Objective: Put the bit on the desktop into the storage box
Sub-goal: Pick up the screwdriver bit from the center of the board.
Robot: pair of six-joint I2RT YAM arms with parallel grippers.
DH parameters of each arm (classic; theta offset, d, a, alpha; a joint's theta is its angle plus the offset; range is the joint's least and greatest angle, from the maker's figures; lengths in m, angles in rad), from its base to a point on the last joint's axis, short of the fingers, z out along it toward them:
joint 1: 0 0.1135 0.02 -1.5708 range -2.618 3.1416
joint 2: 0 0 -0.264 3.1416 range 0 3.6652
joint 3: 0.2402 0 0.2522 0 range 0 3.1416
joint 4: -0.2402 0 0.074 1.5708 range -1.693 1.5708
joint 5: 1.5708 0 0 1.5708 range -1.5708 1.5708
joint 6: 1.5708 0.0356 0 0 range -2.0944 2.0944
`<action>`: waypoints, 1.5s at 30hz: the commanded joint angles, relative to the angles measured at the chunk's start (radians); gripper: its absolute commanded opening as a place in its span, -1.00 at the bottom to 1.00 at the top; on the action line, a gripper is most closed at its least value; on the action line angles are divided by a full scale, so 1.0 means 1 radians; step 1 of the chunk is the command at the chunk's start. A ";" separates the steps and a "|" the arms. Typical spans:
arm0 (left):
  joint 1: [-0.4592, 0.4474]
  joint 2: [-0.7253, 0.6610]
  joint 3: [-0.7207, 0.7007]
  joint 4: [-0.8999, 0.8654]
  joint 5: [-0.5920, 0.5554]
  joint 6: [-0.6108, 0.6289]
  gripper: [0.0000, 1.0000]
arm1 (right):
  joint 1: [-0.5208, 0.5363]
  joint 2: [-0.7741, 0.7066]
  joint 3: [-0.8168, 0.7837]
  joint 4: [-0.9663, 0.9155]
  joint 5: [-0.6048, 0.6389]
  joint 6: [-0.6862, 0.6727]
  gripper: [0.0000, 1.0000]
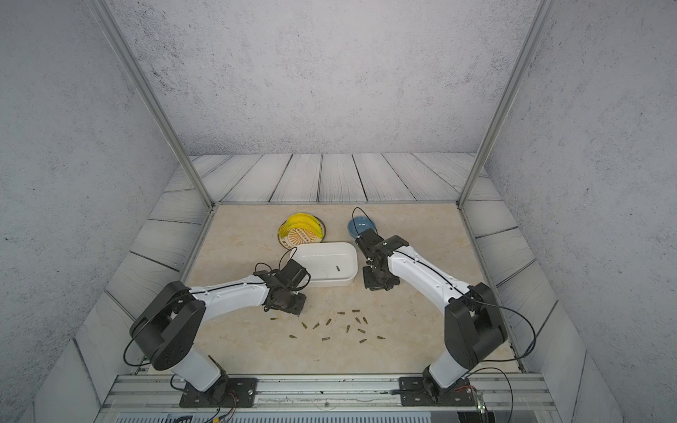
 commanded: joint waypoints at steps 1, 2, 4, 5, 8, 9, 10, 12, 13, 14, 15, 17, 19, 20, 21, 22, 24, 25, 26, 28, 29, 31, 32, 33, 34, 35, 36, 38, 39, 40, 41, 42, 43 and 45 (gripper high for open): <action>-0.005 0.013 0.026 -0.005 -0.005 0.010 -0.09 | -0.004 0.007 0.026 -0.026 0.020 -0.009 -0.48; -0.005 0.014 0.027 -0.006 -0.004 0.010 -0.12 | -0.005 0.007 0.029 -0.026 0.020 -0.010 -0.48; -0.007 0.014 0.027 -0.010 -0.001 0.009 -0.17 | -0.008 0.007 0.027 -0.026 0.019 -0.010 -0.48; -0.007 0.014 0.025 -0.010 0.001 0.009 -0.20 | -0.008 0.007 0.026 -0.027 0.019 -0.011 -0.48; -0.007 0.012 0.022 -0.009 0.004 0.006 -0.26 | -0.011 0.005 0.022 -0.024 0.020 -0.010 -0.48; -0.007 0.012 0.020 -0.009 0.004 0.003 -0.30 | -0.011 0.006 0.020 -0.024 0.020 -0.009 -0.48; -0.008 0.012 0.018 -0.010 0.004 0.000 -0.33 | -0.012 0.004 0.016 -0.023 0.020 -0.009 -0.48; -0.008 0.012 0.014 -0.008 0.012 -0.003 -0.39 | -0.013 0.002 0.010 -0.021 0.020 -0.007 -0.48; -0.010 0.014 0.010 -0.005 0.016 -0.006 -0.43 | -0.014 0.001 0.008 -0.020 0.020 -0.008 -0.48; -0.010 0.014 0.008 -0.001 0.019 -0.008 -0.46 | -0.014 0.000 0.004 -0.019 0.020 -0.007 -0.48; -0.011 0.015 0.005 -0.001 0.023 -0.009 -0.50 | -0.017 -0.001 0.002 -0.018 0.019 -0.007 -0.48; -0.014 0.020 0.004 0.000 0.025 -0.014 -0.55 | -0.015 -0.005 -0.003 -0.017 0.020 -0.007 -0.48; -0.020 0.022 0.003 -0.003 0.025 -0.016 -0.57 | -0.018 -0.009 -0.011 -0.015 0.022 -0.006 -0.48; -0.022 0.024 0.004 -0.003 0.025 -0.017 -0.60 | -0.020 -0.010 -0.016 -0.014 0.022 -0.006 -0.48; -0.024 0.026 0.002 -0.003 0.024 -0.020 -0.61 | -0.022 -0.012 -0.020 -0.012 0.022 -0.005 -0.48; -0.026 0.029 0.001 -0.005 0.021 -0.022 -0.61 | -0.021 -0.013 -0.025 -0.011 0.022 -0.004 -0.48; -0.028 0.034 0.001 -0.007 0.020 -0.024 -0.62 | -0.022 -0.016 -0.033 -0.009 0.022 -0.004 -0.48; -0.029 0.038 0.001 -0.009 0.019 -0.025 -0.63 | -0.024 -0.016 -0.036 -0.009 0.022 -0.005 -0.48; -0.030 0.043 0.001 -0.011 0.016 -0.025 -0.63 | -0.024 -0.019 -0.039 -0.007 0.021 -0.003 -0.48; -0.031 0.048 0.000 -0.015 0.003 -0.031 -0.64 | -0.026 -0.024 -0.044 -0.007 0.022 -0.003 -0.48; -0.031 0.052 -0.001 -0.018 -0.001 -0.030 -0.64 | -0.026 -0.026 -0.045 -0.007 0.023 -0.003 -0.48; -0.033 0.058 0.000 -0.018 -0.005 -0.029 -0.65 | -0.026 -0.034 -0.047 -0.009 0.025 -0.003 -0.48; -0.033 0.062 0.001 -0.018 -0.005 -0.030 -0.66 | -0.029 -0.036 -0.049 -0.009 0.025 -0.004 -0.48; -0.035 0.067 0.002 -0.018 -0.007 -0.030 -0.67 | -0.031 -0.039 -0.050 -0.010 0.026 -0.004 -0.48; -0.037 0.069 0.004 -0.019 -0.008 -0.031 -0.67 | -0.033 -0.041 -0.050 -0.010 0.026 -0.004 -0.48; -0.040 0.072 0.007 -0.021 -0.011 -0.031 -0.68 | -0.034 -0.042 -0.053 -0.010 0.026 -0.005 -0.48; -0.044 0.074 0.009 -0.022 -0.013 -0.034 -0.70 | -0.033 -0.043 -0.054 -0.010 0.026 -0.004 -0.48; -0.051 0.071 0.011 -0.024 -0.018 -0.037 -0.73 | -0.036 -0.045 -0.062 -0.007 0.025 -0.004 -0.48; -0.053 0.068 0.011 -0.026 -0.019 -0.039 -0.74 | -0.036 -0.047 -0.065 -0.006 0.024 -0.004 -0.48; -0.055 0.065 0.012 -0.027 -0.019 -0.043 -0.75 | -0.035 -0.047 -0.070 -0.003 0.022 -0.005 -0.48; -0.056 0.059 0.012 -0.029 -0.018 -0.043 -0.75 | -0.036 -0.048 -0.079 0.001 0.020 -0.004 -0.48; -0.057 0.051 0.015 -0.037 -0.017 -0.042 -0.75 | -0.036 -0.052 -0.090 0.010 0.009 -0.006 -0.49; -0.059 0.043 0.018 -0.047 -0.018 -0.042 -0.75 | -0.036 -0.059 -0.103 0.025 -0.005 -0.009 -0.49; -0.059 0.015 0.030 -0.074 -0.020 -0.040 -0.76 | -0.036 -0.088 -0.144 0.065 -0.044 -0.007 -0.49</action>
